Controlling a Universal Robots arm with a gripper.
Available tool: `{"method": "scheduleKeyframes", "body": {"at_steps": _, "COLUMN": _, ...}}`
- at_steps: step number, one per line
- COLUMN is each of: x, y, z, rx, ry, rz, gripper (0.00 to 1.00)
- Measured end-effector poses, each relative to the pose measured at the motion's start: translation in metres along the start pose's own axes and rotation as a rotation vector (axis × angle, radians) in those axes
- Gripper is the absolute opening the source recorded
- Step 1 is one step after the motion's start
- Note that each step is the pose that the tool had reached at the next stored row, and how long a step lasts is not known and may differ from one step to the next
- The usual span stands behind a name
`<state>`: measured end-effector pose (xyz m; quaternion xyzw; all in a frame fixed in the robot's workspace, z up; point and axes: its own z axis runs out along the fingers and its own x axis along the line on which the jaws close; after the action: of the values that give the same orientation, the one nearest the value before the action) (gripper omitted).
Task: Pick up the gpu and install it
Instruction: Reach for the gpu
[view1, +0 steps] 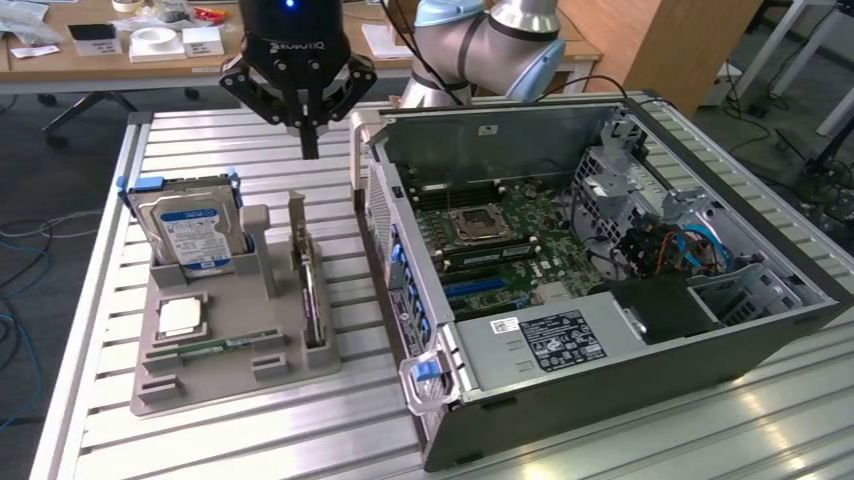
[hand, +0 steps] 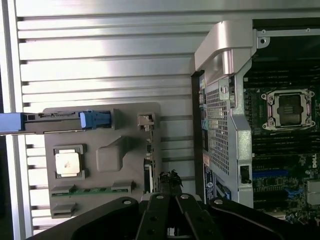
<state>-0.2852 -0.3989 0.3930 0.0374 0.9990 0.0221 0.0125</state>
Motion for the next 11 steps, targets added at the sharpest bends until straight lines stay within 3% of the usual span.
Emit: {"method": "scheduleKeyframes", "body": {"at_steps": 11, "x": 0.0087, "y": -0.0006, "z": -0.0002, "rx": 0.0000, "ry": 0.0000, "rz": 0.000, "gripper": 0.11}}
